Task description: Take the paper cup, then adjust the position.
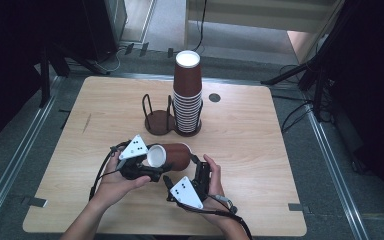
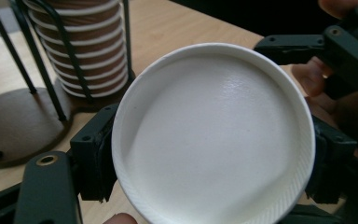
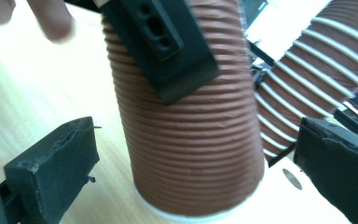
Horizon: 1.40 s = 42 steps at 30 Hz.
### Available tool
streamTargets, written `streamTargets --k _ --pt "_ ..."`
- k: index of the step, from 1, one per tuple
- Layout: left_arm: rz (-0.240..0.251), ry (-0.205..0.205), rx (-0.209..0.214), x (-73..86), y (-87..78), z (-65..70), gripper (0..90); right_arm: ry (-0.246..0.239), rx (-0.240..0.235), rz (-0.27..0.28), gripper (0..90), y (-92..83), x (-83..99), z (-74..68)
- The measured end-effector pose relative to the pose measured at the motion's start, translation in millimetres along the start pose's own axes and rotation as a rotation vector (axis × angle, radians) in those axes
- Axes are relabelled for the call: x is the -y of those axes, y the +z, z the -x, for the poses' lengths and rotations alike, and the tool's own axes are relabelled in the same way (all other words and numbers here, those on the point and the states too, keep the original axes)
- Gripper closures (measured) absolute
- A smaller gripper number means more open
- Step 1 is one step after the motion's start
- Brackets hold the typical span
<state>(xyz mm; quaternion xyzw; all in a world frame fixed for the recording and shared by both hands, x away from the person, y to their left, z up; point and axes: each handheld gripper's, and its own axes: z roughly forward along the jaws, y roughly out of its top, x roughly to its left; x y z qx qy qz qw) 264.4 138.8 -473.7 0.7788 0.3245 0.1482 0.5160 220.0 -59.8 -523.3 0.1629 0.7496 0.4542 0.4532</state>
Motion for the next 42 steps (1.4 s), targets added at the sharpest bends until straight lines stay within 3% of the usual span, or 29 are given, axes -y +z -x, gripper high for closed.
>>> streamTargets --k 6,11,14,20,24,26,29,30,33,37,38,42 --pt "0.097 -0.024 -0.066 0.0 -6.1 -6.4 21.7 0.042 0.011 -0.009 0.0 -4.1 -0.4 8.4" --pt "0.129 -0.023 -0.071 0.7 -7.6 -6.8 21.6 0.071 0.024 -0.023 0.0 -4.4 0.1 12.4" --pt "0.158 -0.021 -0.106 3.5 -8.5 -8.3 21.5 0.101 0.056 -0.026 0.0 -3.2 -0.3 16.5" --pt "0.226 -0.046 -0.098 2.2 -13.9 -12.0 21.5 0.147 0.068 -0.019 0.0 -3.6 -1.9 19.5" --pt "0.264 -0.041 -0.111 1.4 -14.6 -12.1 21.5 0.195 0.139 -0.029 0.0 -3.2 -2.9 21.9" --pt "0.275 -0.049 -0.115 1.9 -14.3 -12.5 21.5 0.234 0.152 -0.028 0.0 -3.6 -3.7 25.2" --pt "0.295 -0.050 -0.136 3.8 -13.6 -13.6 21.5 0.250 0.157 -0.025 0.0 -4.2 -4.2 28.1" --pt "0.299 -0.042 -0.142 4.3 -13.5 -14.0 21.6 0.295 0.162 -0.025 0.0 -4.9 -4.9 31.3" --pt "0.332 -0.046 -0.153 5.7 -13.5 -14.9 21.5 0.337 0.176 -0.022 0.0 -5.2 -5.4 34.6" --pt "0.364 -0.055 -0.169 5.8 -14.1 -15.4 21.6 0.473 0.171 -0.021 0.0 -4.8 -7.7 42.2" --pt "0.365 -0.053 -0.168 5.9 -13.9 -14.8 21.6 0.473 0.171 -0.021 0.0 -4.8 -7.7 42.2" --pt "0.370 -0.045 -0.178 6.4 -12.7 -13.1 21.6 0.558 0.177 -0.016 0.8 -5.4 -12.8 45.7"
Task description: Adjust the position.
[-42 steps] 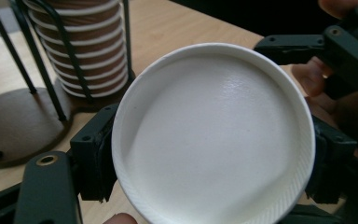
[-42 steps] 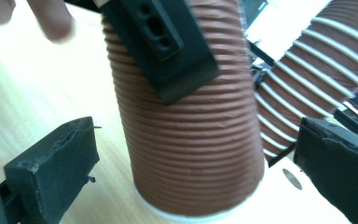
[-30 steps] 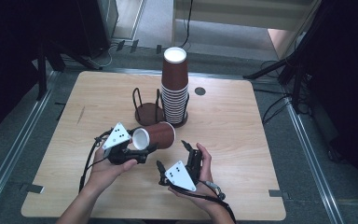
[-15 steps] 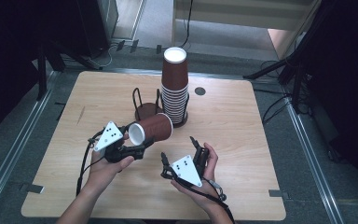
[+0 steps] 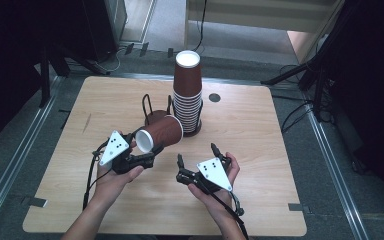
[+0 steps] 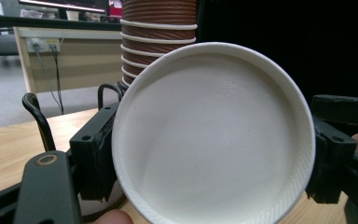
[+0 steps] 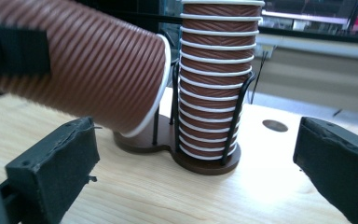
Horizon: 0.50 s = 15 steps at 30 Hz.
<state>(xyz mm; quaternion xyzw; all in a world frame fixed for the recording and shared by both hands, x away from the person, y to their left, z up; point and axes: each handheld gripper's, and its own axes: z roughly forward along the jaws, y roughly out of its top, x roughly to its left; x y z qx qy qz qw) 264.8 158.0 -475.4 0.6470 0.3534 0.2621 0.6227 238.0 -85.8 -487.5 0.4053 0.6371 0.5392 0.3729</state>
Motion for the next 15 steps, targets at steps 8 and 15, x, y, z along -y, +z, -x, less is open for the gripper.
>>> streamTargets --k 8,15 --pt "0.015 -0.007 -0.005 2.4 1.0 2.3 21.6 0.272 0.001 -0.079 5.5 -0.7 -5.9 -1.2" --pt "0.009 -0.009 -0.004 5.4 2.3 3.1 21.6 0.407 0.028 -0.072 0.0 -2.0 -10.6 -3.9"
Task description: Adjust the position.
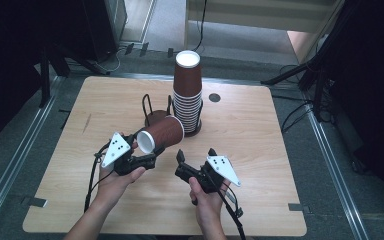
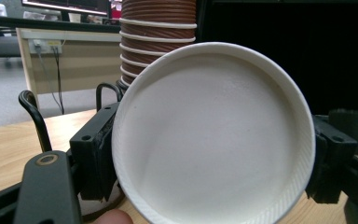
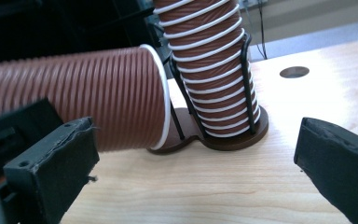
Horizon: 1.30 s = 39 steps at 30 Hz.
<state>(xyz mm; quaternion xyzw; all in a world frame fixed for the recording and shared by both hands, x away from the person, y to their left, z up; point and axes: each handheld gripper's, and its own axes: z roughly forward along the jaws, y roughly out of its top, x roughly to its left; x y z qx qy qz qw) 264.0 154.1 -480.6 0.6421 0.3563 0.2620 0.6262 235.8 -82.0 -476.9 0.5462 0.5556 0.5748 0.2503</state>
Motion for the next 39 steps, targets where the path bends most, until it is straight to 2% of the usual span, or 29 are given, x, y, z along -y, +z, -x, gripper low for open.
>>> streamTargets --k 3,6,7,8,12,16,17,18,20,25,28,29,30,34,39 --pt "0.003 0.000 -0.004 0.6 0.5 1.2 21.6 0.069 -0.001 -0.008 0.0 0.5 -2.3 -0.6" --pt "0.011 -0.003 0.002 0.9 0.9 2.3 21.6 0.107 0.029 0.000 0.0 -1.2 -2.9 -4.4" --pt "0.016 -0.002 0.001 0.8 1.0 2.5 21.7 0.146 0.039 -0.005 0.0 -1.9 -3.1 -6.8" --pt "0.021 -0.004 0.000 0.7 0.8 2.8 21.7 0.146 0.039 -0.005 0.0 -1.9 -3.1 -6.8" --pt "0.033 -0.001 -0.004 1.4 0.1 3.3 21.7 0.293 0.036 0.009 0.0 -4.9 -5.8 -9.7" --pt "0.040 -0.001 0.002 2.9 1.0 4.8 21.7 0.427 -0.001 0.012 0.0 -5.6 -10.4 -12.1" --pt "0.040 0.000 0.002 3.2 1.2 5.5 21.7 0.491 -0.012 0.003 0.0 -3.4 -11.9 -12.4" --pt "0.042 0.004 0.003 3.4 1.7 6.3 21.7 0.491 -0.012 0.003 0.0 -3.4 -11.9 -12.4" --pt "0.044 0.004 0.007 3.9 2.2 8.2 21.7 0.578 -0.029 -0.016 0.0 -0.7 -12.5 -10.7" --pt "0.044 0.013 0.018 5.4 3.1 11.5 21.7 0.719 -0.055 -0.041 0.0 4.2 -11.3 -9.1" --pt "0.049 0.015 0.026 6.0 3.8 14.0 21.7 0.822 -0.076 -0.053 0.0 5.4 -9.0 -6.8" --pt "0.051 0.016 0.027 6.0 3.9 14.5 21.7 0.872 -0.082 -0.058 0.0 6.7 -7.4 -5.6" --pt "0.054 0.013 0.029 6.1 4.1 15.4 21.7 0.872 -0.082 -0.058 0.0 6.7 -7.4 -5.6" --pt "0.055 0.020 0.034 6.2 4.4 17.4 21.7 0.977 -0.110 -0.081 0.0 11.4 -3.9 -2.5" --pt "0.058 0.021 0.044 6.3 4.6 19.1 21.7 1.060 -0.149 -0.085 0.0 16.2 -2.5 -0.5"
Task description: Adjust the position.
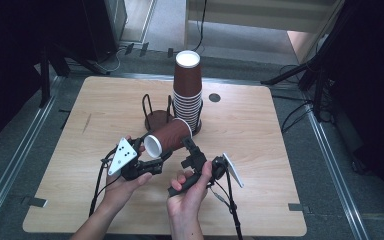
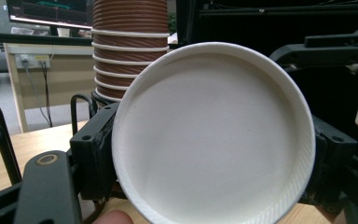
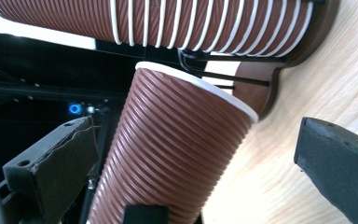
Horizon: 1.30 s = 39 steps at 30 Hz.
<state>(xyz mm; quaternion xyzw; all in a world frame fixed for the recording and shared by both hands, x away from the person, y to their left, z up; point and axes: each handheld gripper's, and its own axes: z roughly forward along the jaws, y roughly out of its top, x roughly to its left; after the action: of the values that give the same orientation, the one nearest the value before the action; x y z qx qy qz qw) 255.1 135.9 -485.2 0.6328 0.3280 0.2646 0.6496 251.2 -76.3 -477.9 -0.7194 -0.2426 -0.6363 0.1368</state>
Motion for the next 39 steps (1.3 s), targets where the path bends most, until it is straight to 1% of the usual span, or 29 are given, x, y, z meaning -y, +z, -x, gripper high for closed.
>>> streamTargets --k 2,3,4,6,9,10,12,13,16,18,21,25,32,34,38,39 --pt "0.001 0.003 0.006 0.3 0.4 1.3 21.7 0.033 -0.014 -0.009 0.0 2.6 -1.1 0.8" --pt "-0.001 0.004 0.008 0.3 0.4 1.7 21.7 0.040 -0.011 -0.007 0.0 3.7 -1.4 1.7" --pt "-0.002 0.005 0.013 0.4 0.4 2.1 21.8 0.065 -0.022 -0.012 0.0 5.9 -2.4 3.0" --pt "-0.001 0.003 0.021 0.3 0.5 3.0 21.8 0.074 -0.031 -0.015 0.0 6.7 -2.8 3.6" --pt "-0.002 0.005 0.029 0.6 0.5 3.6 21.9 0.109 -0.051 -0.028 0.0 10.1 -3.5 4.9" --pt "0.000 0.001 0.033 0.6 0.6 3.6 21.9 0.113 -0.048 -0.035 0.0 11.1 -3.5 5.8" --pt "0.000 -0.005 0.039 0.7 0.6 3.1 22.0 0.137 -0.052 -0.053 0.0 14.0 -3.1 8.4" --pt "-0.001 -0.006 0.041 0.7 0.5 2.9 22.0 0.140 -0.048 -0.055 0.0 15.6 -2.7 9.8" --pt "-0.003 -0.010 0.055 0.8 0.4 3.3 22.1 0.153 -0.059 -0.066 0.0 19.1 -1.9 12.7" --pt "-0.009 -0.008 0.063 0.8 0.4 3.2 22.2 0.169 -0.086 -0.077 0.0 22.7 -2.2 16.1" --pt "-0.013 -0.005 0.077 1.6 0.8 2.8 22.4 0.175 -0.090 -0.083 0.0 23.7 -2.6 17.2" --pt "-0.019 -0.002 0.081 1.7 1.0 2.8 22.4 0.181 -0.101 -0.088 0.0 25.7 -3.5 19.0" --pt "-0.022 -0.003 0.102 2.5 1.3 2.6 22.6 0.193 -0.097 -0.088 0.0 26.9 -6.2 20.1" --pt "-0.025 0.004 0.106 2.8 1.7 3.5 22.6 0.204 -0.095 -0.090 0.0 27.7 -6.9 20.4" --pt "-0.027 0.013 0.126 3.8 2.6 5.9 22.7 0.231 -0.093 -0.097 0.0 29.2 -7.5 20.7" --pt "-0.030 0.015 0.129 4.0 2.7 6.5 22.7 0.237 -0.089 -0.107 0.0 29.5 -7.5 20.9"
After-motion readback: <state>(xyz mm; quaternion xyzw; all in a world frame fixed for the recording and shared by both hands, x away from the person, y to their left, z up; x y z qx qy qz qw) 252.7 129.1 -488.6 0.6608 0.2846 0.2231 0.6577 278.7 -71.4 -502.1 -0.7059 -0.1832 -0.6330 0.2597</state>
